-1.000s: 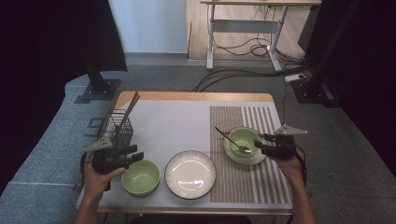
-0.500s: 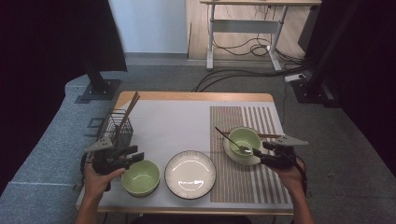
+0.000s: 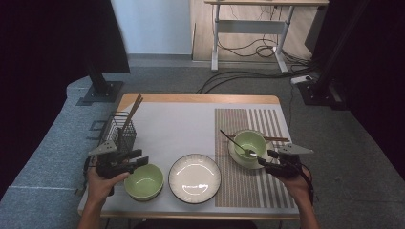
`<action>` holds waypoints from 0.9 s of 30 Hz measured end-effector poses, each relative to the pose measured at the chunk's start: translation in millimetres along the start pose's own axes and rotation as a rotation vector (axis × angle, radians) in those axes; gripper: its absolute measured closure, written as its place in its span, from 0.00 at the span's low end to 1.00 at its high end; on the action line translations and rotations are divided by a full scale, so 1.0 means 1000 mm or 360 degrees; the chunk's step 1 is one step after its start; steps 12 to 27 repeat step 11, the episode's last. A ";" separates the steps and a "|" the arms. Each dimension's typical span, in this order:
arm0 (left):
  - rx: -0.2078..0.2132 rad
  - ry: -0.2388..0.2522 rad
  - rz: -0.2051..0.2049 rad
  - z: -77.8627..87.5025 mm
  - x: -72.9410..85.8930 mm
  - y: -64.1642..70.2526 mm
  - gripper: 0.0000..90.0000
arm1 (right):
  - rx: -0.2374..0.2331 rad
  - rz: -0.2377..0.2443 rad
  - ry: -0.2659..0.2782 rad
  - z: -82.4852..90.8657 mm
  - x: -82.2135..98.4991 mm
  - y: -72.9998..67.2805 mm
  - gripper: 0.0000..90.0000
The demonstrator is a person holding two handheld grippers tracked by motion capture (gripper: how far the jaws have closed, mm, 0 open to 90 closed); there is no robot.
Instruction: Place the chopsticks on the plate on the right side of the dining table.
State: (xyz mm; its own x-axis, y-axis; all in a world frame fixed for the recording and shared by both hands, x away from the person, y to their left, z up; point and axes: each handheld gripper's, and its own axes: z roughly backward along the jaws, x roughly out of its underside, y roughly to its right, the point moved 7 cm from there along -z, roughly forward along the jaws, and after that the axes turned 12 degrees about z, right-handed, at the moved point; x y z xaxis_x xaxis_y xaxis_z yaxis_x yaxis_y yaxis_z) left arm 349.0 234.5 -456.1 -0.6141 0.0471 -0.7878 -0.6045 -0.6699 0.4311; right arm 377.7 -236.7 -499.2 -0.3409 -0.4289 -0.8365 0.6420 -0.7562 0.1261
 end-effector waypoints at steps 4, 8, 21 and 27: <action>0.0001 -0.0003 0.0000 0.000 0.000 0.000 0.54 | -0.0004 0.0007 -0.0007 0.000 0.001 -0.002 0.49; 0.0005 0.0001 0.0004 0.001 0.000 0.001 0.54 | -0.0004 0.0012 0.0001 0.001 0.000 -0.004 0.49; 0.0005 0.0007 0.0001 0.002 -0.001 0.001 0.54 | 0.0000 0.0014 0.0009 0.002 -0.001 -0.004 0.49; 0.0005 0.0007 0.0001 0.002 -0.001 0.001 0.54 | 0.0000 0.0014 0.0009 0.002 -0.001 -0.004 0.49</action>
